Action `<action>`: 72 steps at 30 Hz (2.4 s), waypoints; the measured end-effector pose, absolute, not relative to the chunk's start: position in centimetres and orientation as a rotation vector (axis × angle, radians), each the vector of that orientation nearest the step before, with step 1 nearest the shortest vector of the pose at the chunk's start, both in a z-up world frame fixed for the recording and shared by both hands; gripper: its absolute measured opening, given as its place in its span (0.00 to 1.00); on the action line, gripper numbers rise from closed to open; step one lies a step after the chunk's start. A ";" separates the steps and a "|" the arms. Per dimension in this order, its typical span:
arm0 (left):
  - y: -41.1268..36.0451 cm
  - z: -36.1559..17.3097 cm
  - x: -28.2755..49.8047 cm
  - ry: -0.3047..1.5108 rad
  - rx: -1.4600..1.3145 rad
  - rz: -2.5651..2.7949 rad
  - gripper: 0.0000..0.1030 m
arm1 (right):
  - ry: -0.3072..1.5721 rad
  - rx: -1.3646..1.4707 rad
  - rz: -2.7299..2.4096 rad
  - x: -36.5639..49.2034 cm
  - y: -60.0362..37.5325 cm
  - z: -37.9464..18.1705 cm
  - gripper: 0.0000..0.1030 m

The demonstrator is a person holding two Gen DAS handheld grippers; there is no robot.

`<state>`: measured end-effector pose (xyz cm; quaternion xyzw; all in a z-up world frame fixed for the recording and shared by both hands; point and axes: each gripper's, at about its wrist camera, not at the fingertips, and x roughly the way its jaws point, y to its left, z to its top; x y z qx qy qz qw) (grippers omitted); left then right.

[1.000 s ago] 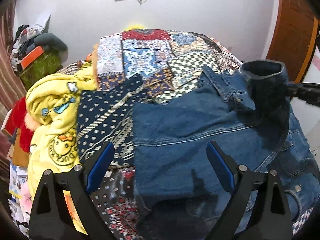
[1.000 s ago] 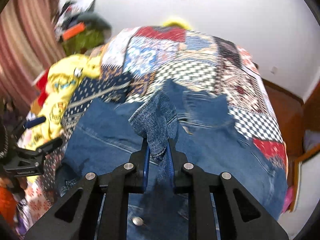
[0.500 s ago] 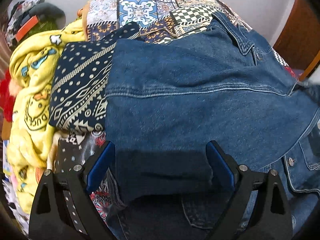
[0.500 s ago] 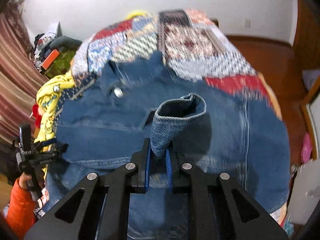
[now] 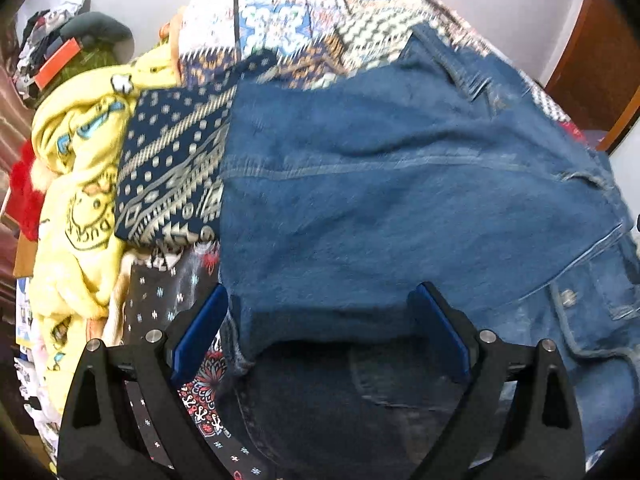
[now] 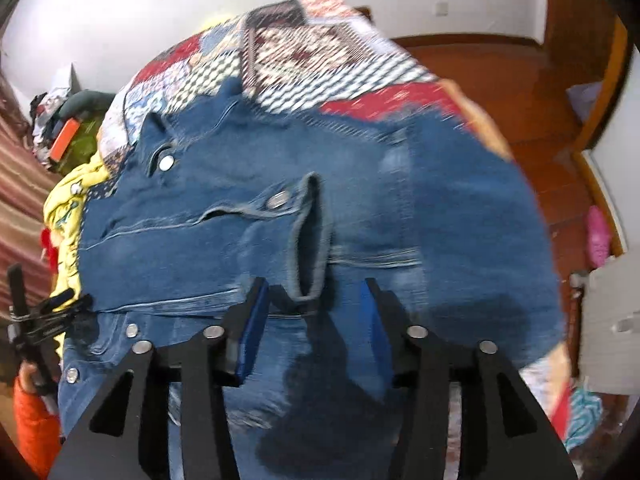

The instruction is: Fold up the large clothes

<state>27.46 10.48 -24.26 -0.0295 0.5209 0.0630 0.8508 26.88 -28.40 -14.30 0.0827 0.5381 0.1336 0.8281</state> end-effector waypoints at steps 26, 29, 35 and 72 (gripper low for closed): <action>0.5 -20.0 32.7 0.978 -0.119 -0.083 0.92 | 1.182 0.723 -0.006 23.9 -45.0 -22.0 0.69; 0.6 -20.3 32.6 0.982 -0.121 -0.080 0.92 | 1.163 0.792 -0.007 24.5 -45.7 -22.8 0.71; 1.2 -20.6 32.4 0.993 -0.145 -0.067 0.92 | 1.129 0.795 -0.090 26.4 -45.7 -23.2 0.60; -3.8 -14.1 28.3 0.904 0.020 -0.245 0.92 | 1.170 0.199 0.467 25.4 -23.6 -13.7 0.11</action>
